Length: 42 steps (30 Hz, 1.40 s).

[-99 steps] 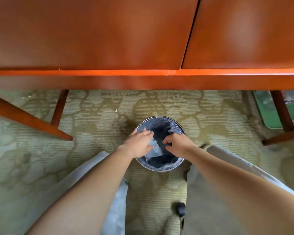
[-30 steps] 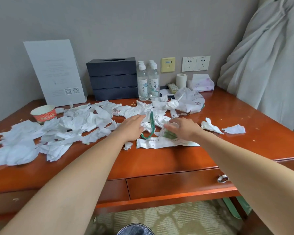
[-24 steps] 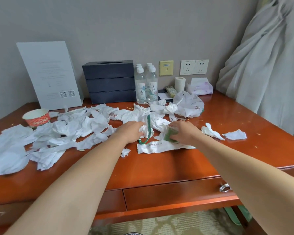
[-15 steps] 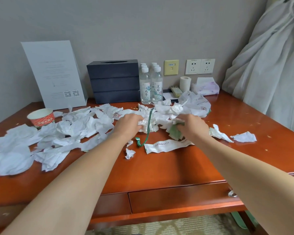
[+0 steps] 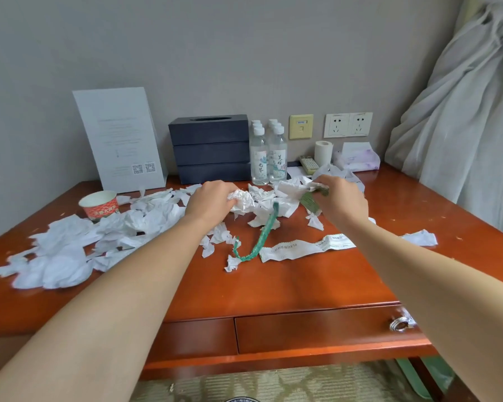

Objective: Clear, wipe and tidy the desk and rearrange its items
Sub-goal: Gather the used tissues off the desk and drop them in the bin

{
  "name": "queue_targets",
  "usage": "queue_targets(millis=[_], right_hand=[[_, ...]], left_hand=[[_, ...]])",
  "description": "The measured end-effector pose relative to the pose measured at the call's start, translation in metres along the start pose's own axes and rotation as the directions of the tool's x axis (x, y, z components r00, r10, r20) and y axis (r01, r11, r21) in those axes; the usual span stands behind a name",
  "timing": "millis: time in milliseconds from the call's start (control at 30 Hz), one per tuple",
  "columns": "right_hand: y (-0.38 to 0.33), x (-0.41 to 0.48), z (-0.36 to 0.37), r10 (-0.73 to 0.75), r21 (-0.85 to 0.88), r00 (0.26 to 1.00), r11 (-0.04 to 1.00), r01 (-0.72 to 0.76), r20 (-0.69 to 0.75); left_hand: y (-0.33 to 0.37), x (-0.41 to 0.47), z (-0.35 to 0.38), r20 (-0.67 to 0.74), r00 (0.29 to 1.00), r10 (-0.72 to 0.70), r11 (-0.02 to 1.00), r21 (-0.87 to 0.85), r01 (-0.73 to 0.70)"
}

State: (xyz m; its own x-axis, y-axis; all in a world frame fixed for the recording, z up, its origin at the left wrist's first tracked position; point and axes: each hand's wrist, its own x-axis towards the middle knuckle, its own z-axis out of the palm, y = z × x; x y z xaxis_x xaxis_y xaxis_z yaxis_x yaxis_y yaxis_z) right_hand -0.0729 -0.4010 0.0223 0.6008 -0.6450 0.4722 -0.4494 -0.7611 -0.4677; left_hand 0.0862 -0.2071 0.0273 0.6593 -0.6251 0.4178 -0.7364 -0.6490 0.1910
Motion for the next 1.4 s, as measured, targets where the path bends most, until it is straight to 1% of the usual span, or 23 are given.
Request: queue_targets(millis=[133,233,467,833,967,1067,1300,1400], right_hand=[[-0.017,-0.010,-0.014,-0.029,0.043,0.999,0.999,0.030,-0.018],[-0.026,-0.020,-0.021,-0.037,0.095,0.999,0.995,0.036,0.004],[-0.054,-0.064,-0.033,-0.073,0.176,0.994,0.983,0.057,0.083],[-0.091,-0.179,-0.057,-0.126,0.197,0.973,0.977,0.087,0.193],[-0.095,-0.225,-0.060,-0.139,0.208,0.968,0.974,0.094,0.209],[-0.091,-0.254,-0.055,-0.135,0.209,0.966,0.974,0.089,0.219],[-0.070,-0.310,-0.014,-0.103,0.195,0.928,0.980,0.033,0.358],[-0.054,-0.325,0.015,-0.057,0.179,0.906,0.984,-0.021,0.420]], left_hand=[[-0.001,-0.013,-0.029,-0.052,0.999,-0.009,1.000,-0.028,0.007],[-0.004,-0.027,-0.047,-0.064,0.998,-0.020,0.999,-0.028,0.019],[-0.006,-0.080,-0.079,-0.039,0.998,-0.049,0.998,-0.031,0.048],[-0.004,-0.200,-0.113,0.022,0.997,-0.076,0.996,-0.034,0.077],[-0.001,-0.249,-0.109,0.074,0.993,-0.095,0.994,-0.052,0.099],[-0.003,-0.281,-0.100,0.077,0.991,-0.108,0.992,-0.062,0.113],[-0.018,-0.341,-0.047,0.213,0.965,-0.151,0.985,-0.049,0.165],[-0.027,-0.354,-0.014,0.289,0.940,-0.179,0.976,-0.071,0.208]])
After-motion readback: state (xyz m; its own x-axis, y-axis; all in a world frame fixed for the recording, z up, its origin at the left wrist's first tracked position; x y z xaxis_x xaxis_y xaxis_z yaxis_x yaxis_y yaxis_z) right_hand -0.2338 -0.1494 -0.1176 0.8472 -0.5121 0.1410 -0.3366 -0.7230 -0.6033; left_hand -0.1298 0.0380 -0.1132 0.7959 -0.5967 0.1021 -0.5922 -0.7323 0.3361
